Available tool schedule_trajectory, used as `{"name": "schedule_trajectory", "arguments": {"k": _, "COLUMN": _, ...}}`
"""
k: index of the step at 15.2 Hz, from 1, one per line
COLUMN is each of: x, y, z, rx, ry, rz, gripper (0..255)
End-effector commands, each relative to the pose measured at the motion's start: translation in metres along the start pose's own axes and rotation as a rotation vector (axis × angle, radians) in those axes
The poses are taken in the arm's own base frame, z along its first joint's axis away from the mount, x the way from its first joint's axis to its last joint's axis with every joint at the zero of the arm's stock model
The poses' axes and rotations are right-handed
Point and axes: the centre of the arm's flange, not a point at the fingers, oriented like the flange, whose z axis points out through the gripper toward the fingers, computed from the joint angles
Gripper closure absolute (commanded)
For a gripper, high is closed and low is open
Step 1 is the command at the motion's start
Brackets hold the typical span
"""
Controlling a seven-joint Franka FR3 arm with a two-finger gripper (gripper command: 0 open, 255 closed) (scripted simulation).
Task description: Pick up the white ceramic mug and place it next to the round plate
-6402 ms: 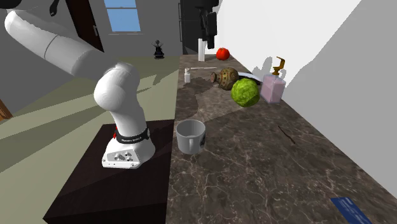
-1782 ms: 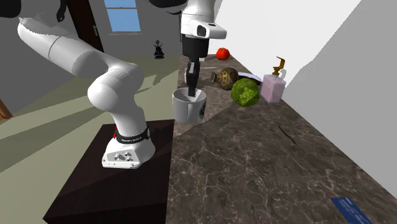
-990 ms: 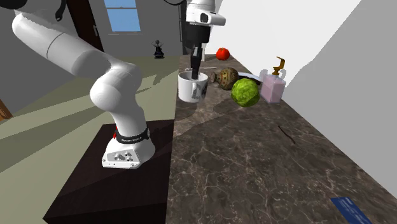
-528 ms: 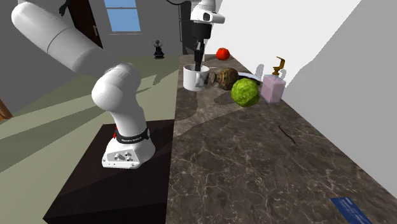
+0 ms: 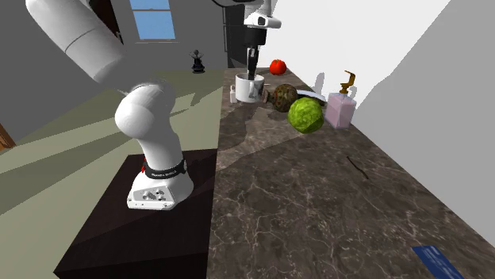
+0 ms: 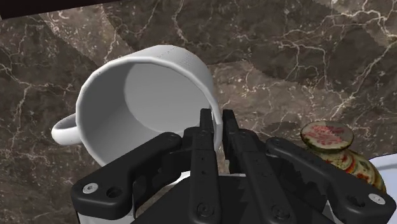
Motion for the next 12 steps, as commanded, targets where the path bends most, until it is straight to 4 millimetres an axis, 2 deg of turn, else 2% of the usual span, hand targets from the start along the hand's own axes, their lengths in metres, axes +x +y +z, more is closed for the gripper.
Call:
{"name": "schedule_trajectory", "arguments": {"k": 1, "x": -0.004, "y": -0.029, "z": -0.002, "rx": 0.001, "ry": -0.001, "rz": 0.001, "gripper": 255}}
{"name": "schedule_trajectory", "arguments": {"k": 12, "x": -0.003, "y": -0.174, "z": -0.012, "rx": 0.001, "ry": -0.001, "rz": 0.001, "gripper": 255}}
